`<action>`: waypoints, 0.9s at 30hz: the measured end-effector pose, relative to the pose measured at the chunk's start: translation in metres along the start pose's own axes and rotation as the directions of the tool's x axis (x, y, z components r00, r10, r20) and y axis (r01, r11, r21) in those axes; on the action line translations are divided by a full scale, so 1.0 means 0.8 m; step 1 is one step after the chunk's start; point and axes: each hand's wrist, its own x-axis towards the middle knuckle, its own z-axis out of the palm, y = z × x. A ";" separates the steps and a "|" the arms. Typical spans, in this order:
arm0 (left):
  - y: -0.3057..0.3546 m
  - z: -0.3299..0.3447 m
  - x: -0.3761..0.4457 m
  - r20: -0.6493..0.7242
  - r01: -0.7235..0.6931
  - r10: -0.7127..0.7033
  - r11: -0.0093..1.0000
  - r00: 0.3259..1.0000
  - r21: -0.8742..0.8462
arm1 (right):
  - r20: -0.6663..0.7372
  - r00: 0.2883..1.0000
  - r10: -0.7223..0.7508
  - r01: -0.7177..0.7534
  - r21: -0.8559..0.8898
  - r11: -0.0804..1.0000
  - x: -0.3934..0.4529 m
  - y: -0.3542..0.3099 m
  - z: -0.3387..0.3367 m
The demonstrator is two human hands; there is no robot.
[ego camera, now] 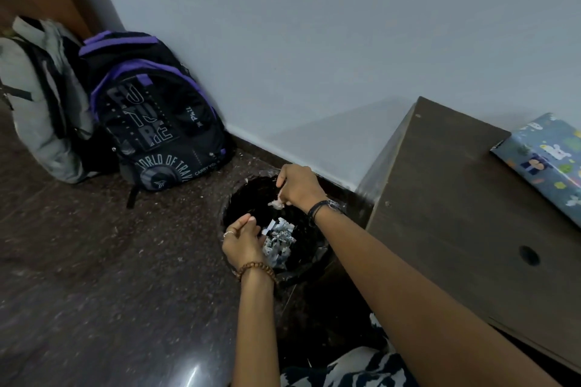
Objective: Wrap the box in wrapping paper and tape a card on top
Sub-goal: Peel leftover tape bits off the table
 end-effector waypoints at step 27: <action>0.049 0.064 -0.167 0.507 -0.283 0.253 0.959 0.824 -0.018 | -0.379 0.904 0.197 0.149 0.712 0.686 -0.182 0.015 -0.123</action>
